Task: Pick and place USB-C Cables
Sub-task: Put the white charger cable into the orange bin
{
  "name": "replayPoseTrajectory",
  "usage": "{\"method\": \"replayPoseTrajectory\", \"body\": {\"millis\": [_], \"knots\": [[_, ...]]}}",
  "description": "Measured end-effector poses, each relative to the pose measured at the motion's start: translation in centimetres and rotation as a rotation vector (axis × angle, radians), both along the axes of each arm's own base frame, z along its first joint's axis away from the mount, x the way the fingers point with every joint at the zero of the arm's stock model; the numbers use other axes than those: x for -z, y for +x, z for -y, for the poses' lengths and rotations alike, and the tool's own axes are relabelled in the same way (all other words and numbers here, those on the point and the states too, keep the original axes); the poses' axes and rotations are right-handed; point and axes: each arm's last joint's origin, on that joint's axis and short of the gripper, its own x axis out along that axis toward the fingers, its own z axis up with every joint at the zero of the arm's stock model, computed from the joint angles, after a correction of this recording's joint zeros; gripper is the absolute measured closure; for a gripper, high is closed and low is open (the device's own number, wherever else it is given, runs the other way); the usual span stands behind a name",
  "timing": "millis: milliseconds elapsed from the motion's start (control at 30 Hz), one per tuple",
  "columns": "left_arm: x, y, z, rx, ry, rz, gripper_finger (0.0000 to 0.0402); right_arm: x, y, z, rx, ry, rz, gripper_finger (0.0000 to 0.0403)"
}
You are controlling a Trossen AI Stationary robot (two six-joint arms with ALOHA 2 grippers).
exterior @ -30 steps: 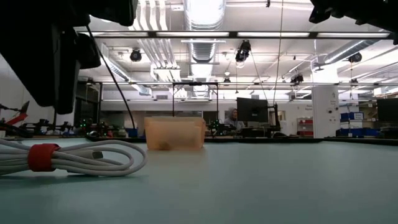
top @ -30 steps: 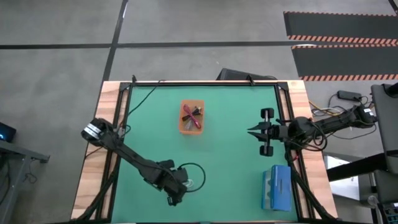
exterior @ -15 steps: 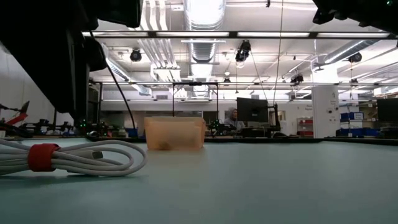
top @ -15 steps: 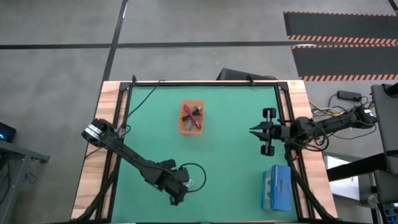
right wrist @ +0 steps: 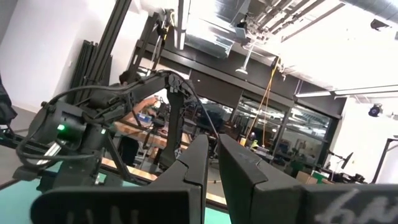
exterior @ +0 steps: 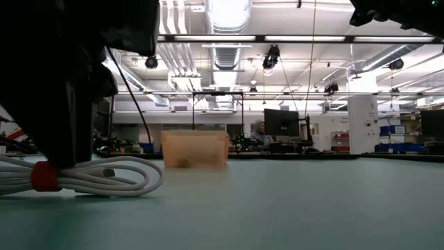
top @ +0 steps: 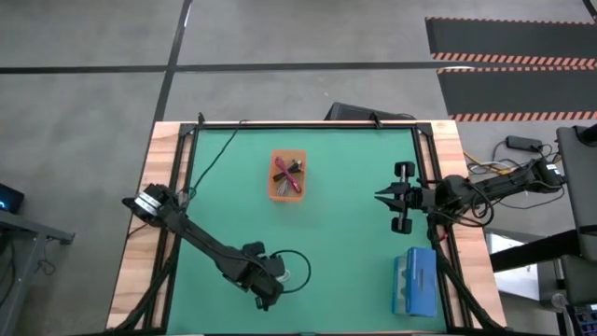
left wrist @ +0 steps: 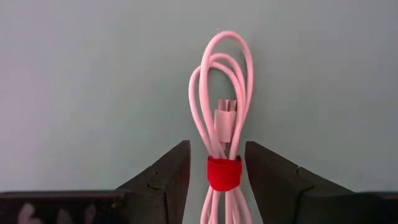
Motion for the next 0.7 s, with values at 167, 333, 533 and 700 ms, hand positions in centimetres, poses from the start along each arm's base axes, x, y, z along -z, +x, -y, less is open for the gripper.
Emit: {"method": "replayPoseTrajectory", "body": {"millis": [167, 333, 533, 700], "knots": [[0.8, 0.1, 0.2, 0.008, 0.012, -0.021, 0.0263, 0.0, 0.0, 0.0, 0.003, -0.005, 0.001, 0.0375], [0.9, 0.0, 0.3, 0.016, 0.015, -0.023, 0.0263, 0.0, 0.0, 0.0, 0.003, -0.005, 0.006, 0.0375], [1.0, 0.0, 0.3, 0.017, 0.017, -0.026, 0.0263, -0.1, 0.0, 0.0, 0.003, -0.004, 0.006, 0.0375], [1.4, 0.1, 0.3, 0.018, 0.023, -0.035, 0.0263, -0.1, 0.0, 0.0, 0.003, -0.004, 0.006, 0.0375]]}}
